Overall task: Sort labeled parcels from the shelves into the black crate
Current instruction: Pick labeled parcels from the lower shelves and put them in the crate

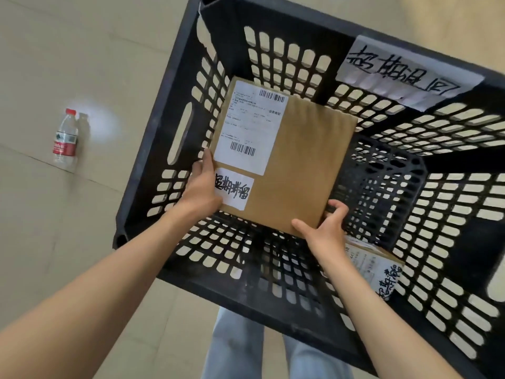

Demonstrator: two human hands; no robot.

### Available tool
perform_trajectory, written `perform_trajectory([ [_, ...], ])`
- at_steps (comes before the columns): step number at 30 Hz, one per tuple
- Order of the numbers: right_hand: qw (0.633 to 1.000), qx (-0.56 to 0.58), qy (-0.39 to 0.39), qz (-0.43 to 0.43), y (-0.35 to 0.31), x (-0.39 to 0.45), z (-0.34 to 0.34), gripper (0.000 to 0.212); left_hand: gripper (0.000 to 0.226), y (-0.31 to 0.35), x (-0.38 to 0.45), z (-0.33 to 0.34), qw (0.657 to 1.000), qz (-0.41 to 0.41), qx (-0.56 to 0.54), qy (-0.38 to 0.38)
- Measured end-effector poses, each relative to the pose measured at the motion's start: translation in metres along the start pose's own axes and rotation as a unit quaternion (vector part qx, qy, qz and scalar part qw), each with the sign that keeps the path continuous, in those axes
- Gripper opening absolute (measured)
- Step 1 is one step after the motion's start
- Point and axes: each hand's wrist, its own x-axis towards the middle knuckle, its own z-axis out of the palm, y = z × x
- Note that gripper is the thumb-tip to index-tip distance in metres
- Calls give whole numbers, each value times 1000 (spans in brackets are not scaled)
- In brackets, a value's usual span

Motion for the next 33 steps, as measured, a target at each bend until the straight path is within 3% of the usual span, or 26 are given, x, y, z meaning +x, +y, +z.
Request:
perform_trajectory([
  [9, 999, -36, 16, -12, 12, 16, 13, 70, 91, -4, 24, 20, 993, 17, 110, 37],
  [15, 998, -62, 5, 22, -14, 12, 11, 90, 74, 8, 5, 16, 966, 42, 222, 126],
  [17, 997, -73, 21, 17, -34, 7, 6, 97, 70, 17, -5, 6, 972, 41, 190, 133],
  [20, 991, -101, 25, -81, -67, -13, -8, 98, 70, 27, -32, -17, 983, 89, 99, 126],
  [25, 954, -180, -13, -241, -134, -67, -35, 95, 69, 40, -113, -69, 971, 146, 3, 189],
  [33, 839, -287, -111, -449, -241, -186, -29, 83, 65, 6, -248, -150, 934, 68, -70, 344],
])
